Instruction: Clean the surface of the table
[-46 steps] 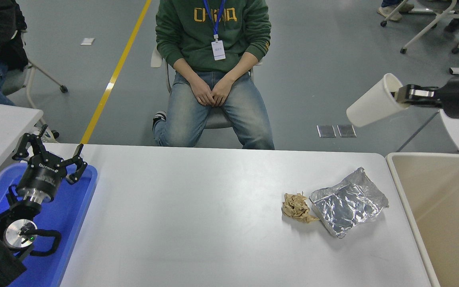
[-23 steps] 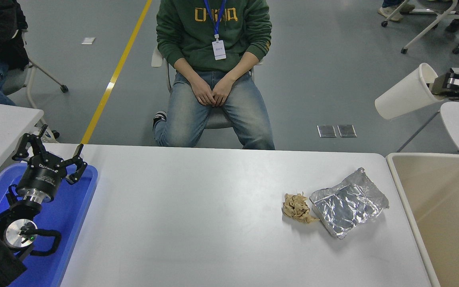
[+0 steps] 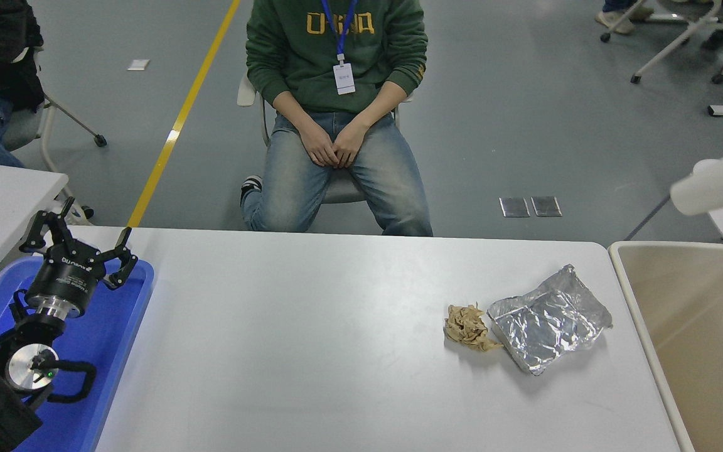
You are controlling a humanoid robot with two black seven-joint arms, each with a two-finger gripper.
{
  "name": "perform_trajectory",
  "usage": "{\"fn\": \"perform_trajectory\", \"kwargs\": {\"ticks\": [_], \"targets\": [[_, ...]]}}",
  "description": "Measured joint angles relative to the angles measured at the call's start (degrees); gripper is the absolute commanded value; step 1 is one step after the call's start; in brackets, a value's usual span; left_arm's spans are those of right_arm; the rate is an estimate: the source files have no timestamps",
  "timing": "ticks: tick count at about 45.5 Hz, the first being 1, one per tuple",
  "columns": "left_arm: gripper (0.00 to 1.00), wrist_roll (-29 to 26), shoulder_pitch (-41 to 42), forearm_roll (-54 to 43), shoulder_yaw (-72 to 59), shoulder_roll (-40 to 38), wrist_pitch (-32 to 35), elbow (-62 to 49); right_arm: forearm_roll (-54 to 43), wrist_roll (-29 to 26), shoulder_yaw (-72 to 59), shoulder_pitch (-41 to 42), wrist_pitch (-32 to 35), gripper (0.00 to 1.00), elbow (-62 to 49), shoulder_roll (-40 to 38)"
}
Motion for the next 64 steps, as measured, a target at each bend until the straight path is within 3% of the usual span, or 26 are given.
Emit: {"fn": "perform_trajectory", "kwargs": {"ticks": [26,44,64], "targets": [[1.0,0.0,0.0,0.0,0.0,0.0,0.0,0.0,22.0,-0.9,0.1,-22.8,-16.4,0.0,-32.9,23.6],[1.0,0.0,0.0,0.0,0.0,0.0,0.0,0.0,32.4,-7.6,5.2,-30.8,-23.9,0.0,-38.1,32.3],[1.0,0.0,0.0,0.0,0.0,0.0,0.0,0.0,34.3,-11.5,10.3,-33.3,-26.0,0.0,-38.7,35.6]]}}
